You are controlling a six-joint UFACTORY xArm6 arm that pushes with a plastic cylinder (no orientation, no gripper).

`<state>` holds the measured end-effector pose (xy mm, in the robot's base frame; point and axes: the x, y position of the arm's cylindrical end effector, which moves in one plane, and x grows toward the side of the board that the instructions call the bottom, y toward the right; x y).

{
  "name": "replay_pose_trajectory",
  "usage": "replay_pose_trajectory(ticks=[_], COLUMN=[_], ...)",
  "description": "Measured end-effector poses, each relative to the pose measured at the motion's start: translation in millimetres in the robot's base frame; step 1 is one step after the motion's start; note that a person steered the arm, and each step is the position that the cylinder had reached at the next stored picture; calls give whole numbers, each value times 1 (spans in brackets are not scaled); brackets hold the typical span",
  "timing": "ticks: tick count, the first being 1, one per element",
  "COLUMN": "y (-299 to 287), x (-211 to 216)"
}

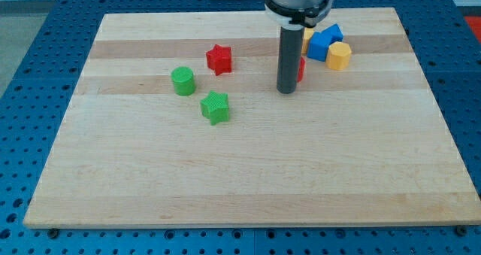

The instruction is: Move the red circle along with the yellow heart towards top center

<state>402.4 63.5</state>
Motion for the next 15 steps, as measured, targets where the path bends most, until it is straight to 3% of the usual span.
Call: replay_pose_trajectory(ticks=[3, 4, 6, 7, 8, 9, 12, 14, 15], y=[75, 74, 25, -11, -40, -41, 2, 40, 42], x=[-74, -62, 28, 35, 27, -13, -24, -105, -106])
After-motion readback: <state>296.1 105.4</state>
